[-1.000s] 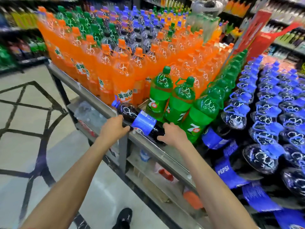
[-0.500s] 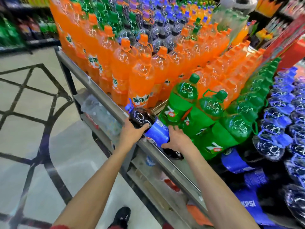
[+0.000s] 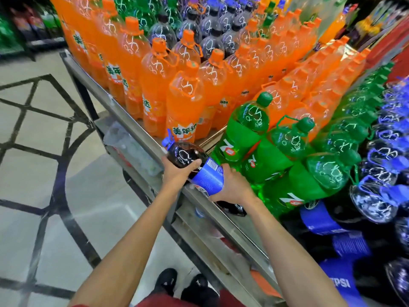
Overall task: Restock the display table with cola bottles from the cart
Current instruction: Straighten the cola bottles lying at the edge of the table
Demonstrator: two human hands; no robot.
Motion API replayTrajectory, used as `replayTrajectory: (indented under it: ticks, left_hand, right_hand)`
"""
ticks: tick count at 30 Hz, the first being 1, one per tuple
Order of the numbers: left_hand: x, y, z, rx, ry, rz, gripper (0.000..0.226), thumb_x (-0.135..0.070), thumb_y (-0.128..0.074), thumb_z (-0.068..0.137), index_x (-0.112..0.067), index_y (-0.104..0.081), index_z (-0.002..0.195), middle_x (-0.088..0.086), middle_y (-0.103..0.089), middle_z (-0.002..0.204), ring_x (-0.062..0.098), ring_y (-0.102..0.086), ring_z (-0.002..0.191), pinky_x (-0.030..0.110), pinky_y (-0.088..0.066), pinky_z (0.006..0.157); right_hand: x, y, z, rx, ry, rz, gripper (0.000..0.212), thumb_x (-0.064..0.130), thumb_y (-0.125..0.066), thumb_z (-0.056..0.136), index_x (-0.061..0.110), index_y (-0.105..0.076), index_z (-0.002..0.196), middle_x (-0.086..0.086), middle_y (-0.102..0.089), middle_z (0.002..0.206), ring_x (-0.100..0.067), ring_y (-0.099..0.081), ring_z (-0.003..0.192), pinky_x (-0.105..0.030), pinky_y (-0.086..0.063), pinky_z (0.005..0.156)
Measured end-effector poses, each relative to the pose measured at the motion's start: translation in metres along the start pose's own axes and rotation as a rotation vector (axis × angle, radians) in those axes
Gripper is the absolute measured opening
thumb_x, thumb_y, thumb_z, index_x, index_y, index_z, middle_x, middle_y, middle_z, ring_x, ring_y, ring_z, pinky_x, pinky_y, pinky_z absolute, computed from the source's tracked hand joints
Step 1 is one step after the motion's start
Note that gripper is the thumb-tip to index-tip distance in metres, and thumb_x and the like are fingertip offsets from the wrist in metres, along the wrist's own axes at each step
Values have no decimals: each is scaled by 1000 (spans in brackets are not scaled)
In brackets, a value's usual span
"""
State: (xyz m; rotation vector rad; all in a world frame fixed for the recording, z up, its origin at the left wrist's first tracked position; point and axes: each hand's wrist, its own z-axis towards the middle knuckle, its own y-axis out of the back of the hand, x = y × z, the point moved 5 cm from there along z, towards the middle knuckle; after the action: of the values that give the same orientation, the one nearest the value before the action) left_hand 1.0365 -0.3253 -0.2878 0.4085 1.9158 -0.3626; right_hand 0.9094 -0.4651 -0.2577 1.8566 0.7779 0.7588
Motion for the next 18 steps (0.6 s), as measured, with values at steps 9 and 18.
replayTrajectory:
  ticks: [9,18]
  left_hand:
    - [-38,-32,-56,94,-399,106,106,-12,-101,49,-25,-32,129,-21,-52,121,-21,-53,106,5,-40,94]
    - [-71,-113,-124,462,-631,363,106,-16,-102,43,-37,-34,121,-29,-46,122,-26,-43,112,-2,-32,92]
  right_hand:
    - [-32,5,-59,-270,-53,218,114,60,-86,51,19,-37,145,-2,-54,131,-26,-53,120,-41,-48,98]
    - [-84,-24,-135,-630,-309,678,114,38,-98,49,16,-41,145,4,-53,132,-17,-53,121,-21,-40,99]
